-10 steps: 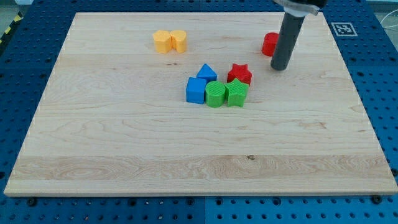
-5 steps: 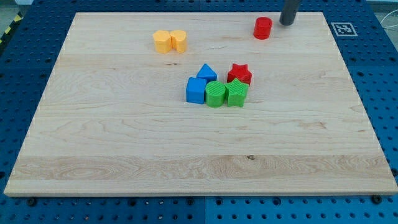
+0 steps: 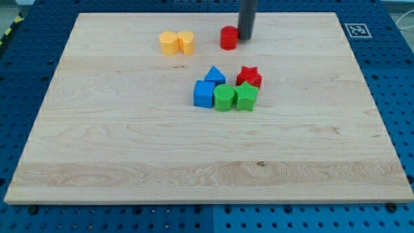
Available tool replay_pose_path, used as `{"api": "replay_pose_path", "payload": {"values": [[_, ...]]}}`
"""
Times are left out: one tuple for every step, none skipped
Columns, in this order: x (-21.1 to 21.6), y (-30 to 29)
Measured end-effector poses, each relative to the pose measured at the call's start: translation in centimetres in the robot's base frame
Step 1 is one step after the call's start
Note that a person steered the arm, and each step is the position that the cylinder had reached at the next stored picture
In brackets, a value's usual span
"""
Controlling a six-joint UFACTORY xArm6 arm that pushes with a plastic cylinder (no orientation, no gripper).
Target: Move the red circle towards center
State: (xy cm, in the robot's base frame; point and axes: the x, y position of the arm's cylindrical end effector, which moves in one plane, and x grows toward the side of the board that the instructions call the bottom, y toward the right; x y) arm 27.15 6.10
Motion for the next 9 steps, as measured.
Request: {"api": "replay_pose_path", "payload": {"values": [[-0.1, -3.1], [-1.0, -5.3], [-0.6, -7.2], [1.4, -6.4], [5.1, -6.1], [6.0, -6.8], [6.2, -9.1], [6.5, -12.2], [7.0, -13.9]]}}
